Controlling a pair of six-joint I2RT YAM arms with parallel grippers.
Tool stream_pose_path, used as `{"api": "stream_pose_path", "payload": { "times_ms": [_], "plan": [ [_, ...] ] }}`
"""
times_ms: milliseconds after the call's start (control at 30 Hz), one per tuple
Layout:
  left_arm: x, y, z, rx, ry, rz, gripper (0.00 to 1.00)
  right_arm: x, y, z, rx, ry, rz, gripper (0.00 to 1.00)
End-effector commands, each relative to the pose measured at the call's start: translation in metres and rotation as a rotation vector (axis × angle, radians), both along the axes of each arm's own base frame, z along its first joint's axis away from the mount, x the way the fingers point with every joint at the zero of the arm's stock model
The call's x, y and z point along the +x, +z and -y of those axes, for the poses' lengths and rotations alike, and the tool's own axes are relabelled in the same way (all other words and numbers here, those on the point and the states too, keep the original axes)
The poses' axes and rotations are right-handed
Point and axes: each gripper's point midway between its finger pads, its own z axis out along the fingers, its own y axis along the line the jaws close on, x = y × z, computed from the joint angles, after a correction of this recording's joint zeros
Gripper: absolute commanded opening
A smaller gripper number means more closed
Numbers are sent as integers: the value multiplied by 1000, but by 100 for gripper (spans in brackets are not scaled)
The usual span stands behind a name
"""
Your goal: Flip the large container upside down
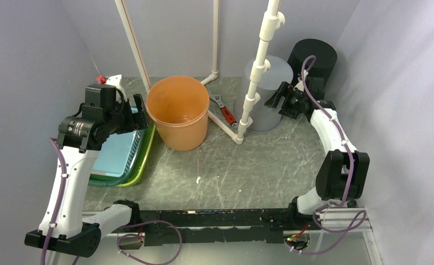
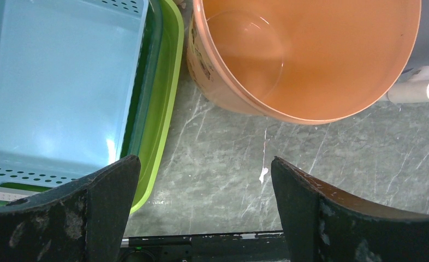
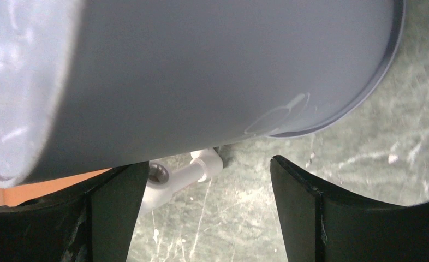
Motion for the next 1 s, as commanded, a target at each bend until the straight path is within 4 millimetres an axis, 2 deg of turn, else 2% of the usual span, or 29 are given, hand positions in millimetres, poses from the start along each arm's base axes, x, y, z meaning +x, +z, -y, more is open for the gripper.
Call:
{"api": "stream_pose_path", "payload": {
  "times_ms": [0, 100, 133, 233, 367, 500, 700, 900, 967],
  "plan": [
    [5, 8, -2, 10, -4, 34, 95, 41, 20, -1, -47, 4, 141, 85],
    [4, 3, -2, 8, -1, 25, 95, 58, 24, -9, -50, 13, 164, 84],
    [4, 1, -1, 4, -2, 19, 95, 62, 24, -18, -59, 23, 167, 84],
    [3, -1, -1, 2, 3, 6, 95, 78, 18, -30, -68, 28, 161, 83],
    [0, -1, -4, 13, 10, 6, 95, 96, 13, -28, -68, -21, 154, 80],
    [-2, -5, -3, 4, 11, 1, 95, 103, 10, -30, -66, -17, 135, 78],
    [-1, -11, 0, -14, 11, -12, 95, 95, 0, -33, -90, 2, 78, 75],
    [-1, -19, 5, -36, 3, -29, 95, 66, 10, -11, -145, -94, 88, 76],
    [-1, -21, 6, -41, 2, -34, 95, 54, 21, -8, -144, -102, 112, 76]
  ]
}}
